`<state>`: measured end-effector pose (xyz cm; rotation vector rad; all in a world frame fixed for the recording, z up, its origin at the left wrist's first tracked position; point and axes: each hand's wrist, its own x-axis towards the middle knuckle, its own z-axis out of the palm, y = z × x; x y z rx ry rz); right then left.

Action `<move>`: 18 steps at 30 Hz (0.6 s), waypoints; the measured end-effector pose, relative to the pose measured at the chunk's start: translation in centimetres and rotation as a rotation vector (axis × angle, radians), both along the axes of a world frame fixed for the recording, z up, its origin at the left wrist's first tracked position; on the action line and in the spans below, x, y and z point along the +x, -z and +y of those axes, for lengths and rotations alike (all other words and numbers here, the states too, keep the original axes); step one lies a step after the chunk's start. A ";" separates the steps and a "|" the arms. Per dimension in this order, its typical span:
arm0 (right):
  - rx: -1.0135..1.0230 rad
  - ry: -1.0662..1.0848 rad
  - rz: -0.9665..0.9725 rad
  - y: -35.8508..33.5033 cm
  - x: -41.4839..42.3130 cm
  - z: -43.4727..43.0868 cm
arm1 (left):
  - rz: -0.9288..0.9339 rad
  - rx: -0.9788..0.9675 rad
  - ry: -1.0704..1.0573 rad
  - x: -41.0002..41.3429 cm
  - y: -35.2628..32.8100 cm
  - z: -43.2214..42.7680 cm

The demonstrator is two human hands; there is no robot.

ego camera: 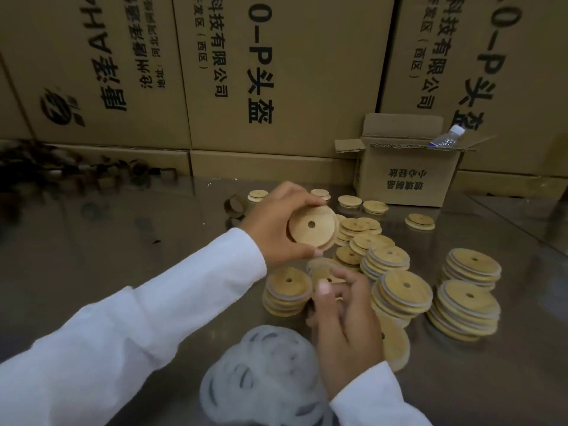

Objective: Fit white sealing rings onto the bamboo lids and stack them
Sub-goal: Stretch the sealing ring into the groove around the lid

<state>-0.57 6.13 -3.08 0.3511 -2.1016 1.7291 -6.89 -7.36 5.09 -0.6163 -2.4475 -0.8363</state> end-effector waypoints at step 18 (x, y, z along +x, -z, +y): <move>-0.154 -0.233 -0.177 -0.1 -0.2 -0.3 | -0.529 0.823 -0.043 5.7 5.3 -0.7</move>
